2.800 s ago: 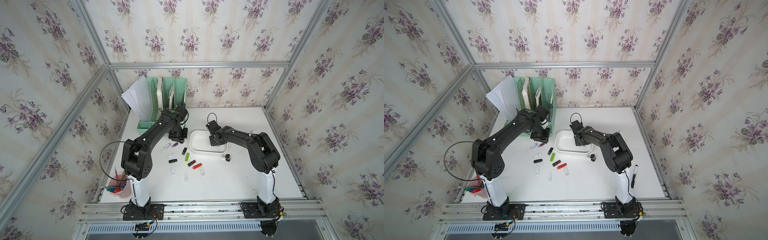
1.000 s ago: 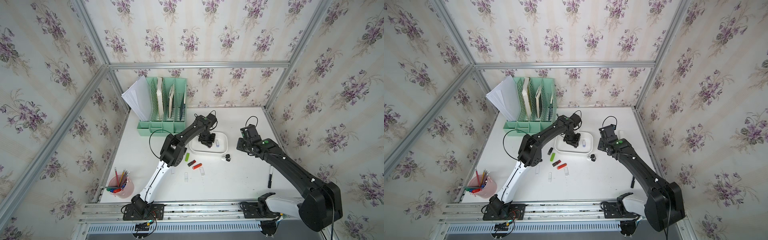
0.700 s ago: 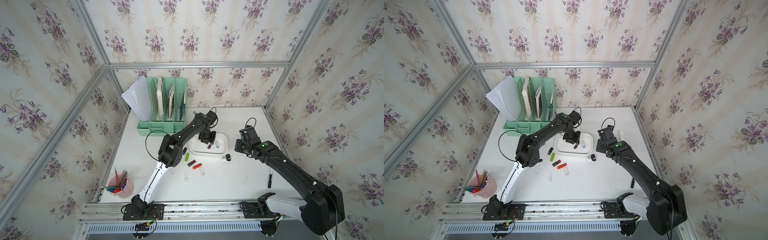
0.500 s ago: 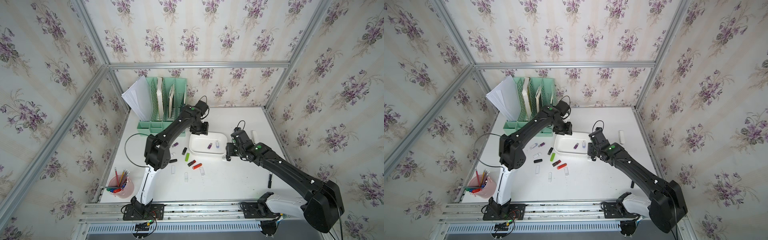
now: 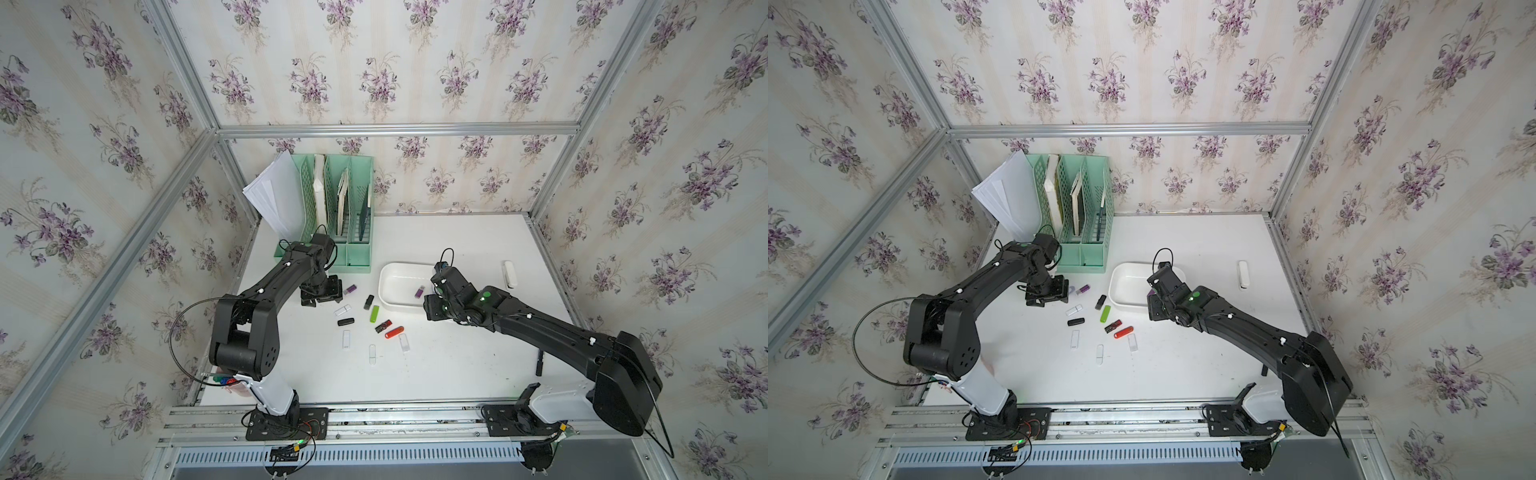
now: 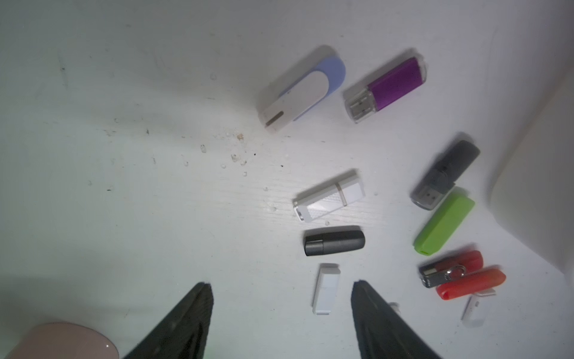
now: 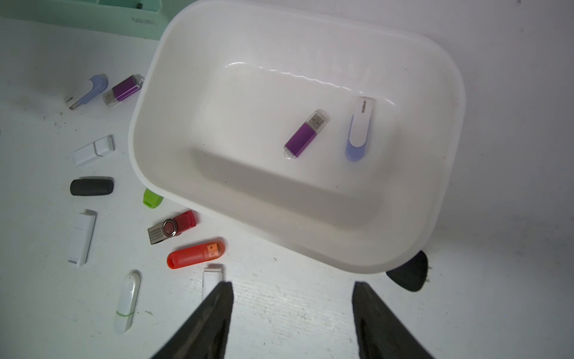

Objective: Put the usb flash drive into the storage box
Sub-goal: Pick up the USB flash from the center of the board.

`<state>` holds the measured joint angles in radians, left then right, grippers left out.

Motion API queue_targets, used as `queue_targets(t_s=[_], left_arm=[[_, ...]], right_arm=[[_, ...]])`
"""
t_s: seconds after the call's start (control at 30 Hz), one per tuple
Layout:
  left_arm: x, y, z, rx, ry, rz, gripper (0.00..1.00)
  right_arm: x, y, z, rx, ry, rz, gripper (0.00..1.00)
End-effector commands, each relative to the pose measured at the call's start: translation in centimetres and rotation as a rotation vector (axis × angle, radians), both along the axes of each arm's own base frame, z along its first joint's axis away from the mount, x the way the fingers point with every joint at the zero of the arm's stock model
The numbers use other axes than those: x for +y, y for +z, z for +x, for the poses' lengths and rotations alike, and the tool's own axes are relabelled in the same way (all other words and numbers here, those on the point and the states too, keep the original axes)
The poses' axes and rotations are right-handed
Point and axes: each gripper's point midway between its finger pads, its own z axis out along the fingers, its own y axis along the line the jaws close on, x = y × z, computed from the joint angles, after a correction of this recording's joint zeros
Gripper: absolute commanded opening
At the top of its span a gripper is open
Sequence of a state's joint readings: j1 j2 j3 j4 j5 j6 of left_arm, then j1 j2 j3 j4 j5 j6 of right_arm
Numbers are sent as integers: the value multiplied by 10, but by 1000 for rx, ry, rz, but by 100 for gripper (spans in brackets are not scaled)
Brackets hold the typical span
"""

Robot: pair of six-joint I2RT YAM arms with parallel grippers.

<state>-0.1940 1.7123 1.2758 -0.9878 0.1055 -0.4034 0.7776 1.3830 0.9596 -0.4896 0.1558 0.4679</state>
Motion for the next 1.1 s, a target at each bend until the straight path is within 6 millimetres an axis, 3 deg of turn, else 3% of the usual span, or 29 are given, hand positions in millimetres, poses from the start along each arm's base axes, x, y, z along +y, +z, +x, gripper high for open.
queue_targets(t_s=[0.0, 0.4, 0.67, 1.07], left_arm=[[3, -14, 20, -34, -38, 11, 75], [14, -44, 50, 4, -80, 64, 70], [9, -58, 62, -1, -104, 49, 68], [2, -61, 79, -12, -139, 32, 63]], right_arm=[[4, 3, 3, -13, 0, 9, 66], [2, -10, -1, 15, -2, -18, 66], [10, -16, -2, 31, 10, -15, 66], [41, -45, -38, 90, 140, -20, 66]])
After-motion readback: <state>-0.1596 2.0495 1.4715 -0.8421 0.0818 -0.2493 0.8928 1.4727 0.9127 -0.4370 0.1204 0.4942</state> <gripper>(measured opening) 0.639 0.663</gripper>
